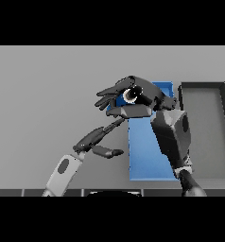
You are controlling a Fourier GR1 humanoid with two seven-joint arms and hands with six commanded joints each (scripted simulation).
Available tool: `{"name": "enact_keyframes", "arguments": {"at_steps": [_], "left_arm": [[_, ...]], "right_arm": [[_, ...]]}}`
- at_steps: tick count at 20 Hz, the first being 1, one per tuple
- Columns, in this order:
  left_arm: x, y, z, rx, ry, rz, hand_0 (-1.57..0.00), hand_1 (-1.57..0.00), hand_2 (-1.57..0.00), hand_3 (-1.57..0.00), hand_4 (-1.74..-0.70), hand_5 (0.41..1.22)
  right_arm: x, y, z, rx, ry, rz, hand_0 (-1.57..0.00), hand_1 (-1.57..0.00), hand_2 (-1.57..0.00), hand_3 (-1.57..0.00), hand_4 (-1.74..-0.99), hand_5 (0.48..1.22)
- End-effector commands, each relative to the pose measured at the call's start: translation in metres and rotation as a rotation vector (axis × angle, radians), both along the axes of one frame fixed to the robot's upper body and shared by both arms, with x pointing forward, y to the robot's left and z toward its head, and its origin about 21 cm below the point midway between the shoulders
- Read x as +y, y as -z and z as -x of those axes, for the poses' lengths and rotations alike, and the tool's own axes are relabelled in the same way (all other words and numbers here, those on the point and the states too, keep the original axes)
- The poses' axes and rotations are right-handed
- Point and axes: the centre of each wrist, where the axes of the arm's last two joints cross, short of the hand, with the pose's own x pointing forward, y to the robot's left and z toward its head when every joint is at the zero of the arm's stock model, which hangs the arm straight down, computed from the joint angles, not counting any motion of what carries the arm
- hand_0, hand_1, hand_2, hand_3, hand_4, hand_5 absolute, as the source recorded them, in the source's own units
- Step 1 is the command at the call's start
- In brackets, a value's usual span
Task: Pick up the blue pipe and place it into the blue bin.
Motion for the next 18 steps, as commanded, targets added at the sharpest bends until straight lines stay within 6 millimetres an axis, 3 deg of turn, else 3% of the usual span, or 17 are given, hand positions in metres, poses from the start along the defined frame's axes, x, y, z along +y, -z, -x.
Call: {"name": "enact_keyframes", "arguments": {"at_steps": [1,4,8,13,18], "left_arm": [[-0.002,0.0,0.0,0.007,-0.005,-0.013,0.0,0.0,0.0,0.0,-0.9,0.433],[0.002,-0.001,-0.001,0.003,-0.01,-0.031,0.0,0.0,0.0,0.0,-0.89,0.428],[0.004,0.0,0.0,-0.007,0.002,-0.023,0.0,0.0,0.0,0.0,-0.89,0.412],[0.004,-0.001,-0.001,-0.018,-0.006,-0.049,0.0,0.0,0.0,0.0,-0.87,0.418],[0.005,0.001,0.002,-0.005,-0.004,-0.03,0.0,0.0,0.0,0.0,-0.87,0.422]], "right_arm": [[-0.005,-0.013,-0.006,-0.012,0.057,-0.037,-1.57,-1.57,-1.57,-1.57,-1.741,1.221],[-0.027,-0.037,-0.023,-0.026,0.227,-0.046,-1.57,-1.57,-1.57,-1.57,-1.741,1.221],[-0.063,-0.031,-0.057,0.046,0.404,-0.007,-1.57,-1.57,-1.57,-1.57,-1.741,1.221],[-0.106,0.021,-0.077,0.197,0.562,0.057,-1.57,-1.57,-1.57,-1.57,-1.741,1.221],[-0.132,0.076,-0.064,0.325,0.634,0.146,-1.57,-1.57,-1.57,-1.57,-1.741,1.221]]}}
